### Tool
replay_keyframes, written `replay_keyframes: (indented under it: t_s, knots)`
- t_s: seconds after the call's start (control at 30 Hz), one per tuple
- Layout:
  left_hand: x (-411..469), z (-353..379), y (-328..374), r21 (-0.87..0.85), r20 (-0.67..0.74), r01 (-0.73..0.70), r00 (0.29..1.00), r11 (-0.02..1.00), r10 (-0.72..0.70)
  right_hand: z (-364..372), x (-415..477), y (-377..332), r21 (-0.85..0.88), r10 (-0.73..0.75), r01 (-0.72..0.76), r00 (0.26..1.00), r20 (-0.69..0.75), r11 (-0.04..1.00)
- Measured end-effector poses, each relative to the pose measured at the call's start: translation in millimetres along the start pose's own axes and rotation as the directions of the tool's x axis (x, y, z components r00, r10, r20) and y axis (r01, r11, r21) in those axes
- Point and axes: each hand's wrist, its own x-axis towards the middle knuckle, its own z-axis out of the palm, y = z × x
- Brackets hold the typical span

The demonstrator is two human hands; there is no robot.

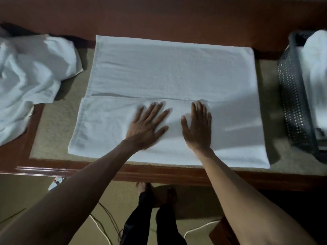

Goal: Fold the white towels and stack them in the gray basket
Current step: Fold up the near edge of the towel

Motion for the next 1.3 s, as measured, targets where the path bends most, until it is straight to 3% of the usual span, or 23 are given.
replay_keyframes:
  t_s: [0.2, 0.4, 0.67, 0.83, 0.93, 1.0, 1.1, 1.17, 1.3]
  knots:
    - [-46, -23, -108, -0.058, -0.003, 0.296, 0.955, 0.953, -0.297, 0, 1, -4, -0.048, 0.037, -0.034, 0.997, 0.061, 0.998]
    - [-58, -28, -127, -0.065, 0.001, 0.298, 0.954, 0.952, -0.299, 0, 0, -7, -0.064, 0.036, -0.033, 0.999, 0.039, 0.997]
    - [-73, -33, -151, -0.106, -0.036, 0.42, 0.904, 0.902, -0.425, 1, 2, -13, -0.102, 0.061, -0.062, 0.998, -0.007, 0.993]
    - [-50, -43, -140, -0.233, -0.246, 0.42, 0.847, 0.877, -0.471, -9, 39, -28, 0.059, 0.175, -0.166, 0.963, -0.204, 0.984]
    - [7, -65, -111, -0.363, -0.373, 0.385, 0.775, 0.849, -0.511, -23, 78, -31, 0.116, 0.134, -0.112, 0.971, -0.196, 0.987]
    - [49, -82, -96, -0.409, -0.351, 0.345, 0.795, 0.845, -0.495, -33, 108, -29, 0.109, 0.075, -0.058, 0.985, -0.154, 0.992]
    - [109, -94, -92, -0.382, -0.254, 0.293, 0.879, 0.877, -0.404, -47, 159, -21, 0.03, 0.022, -0.021, 0.999, -0.03, 0.999]
    - [145, -99, -96, -0.323, -0.123, 0.301, 0.927, 0.897, -0.355, -58, 194, -15, -0.078, -0.005, 0.013, 0.995, 0.099, 0.997]
    - [199, -106, -110, -0.161, 0.064, 0.299, 0.954, 0.941, -0.292, -76, 253, -4, -0.234, 0.016, 0.054, 0.957, 0.29, 0.971]
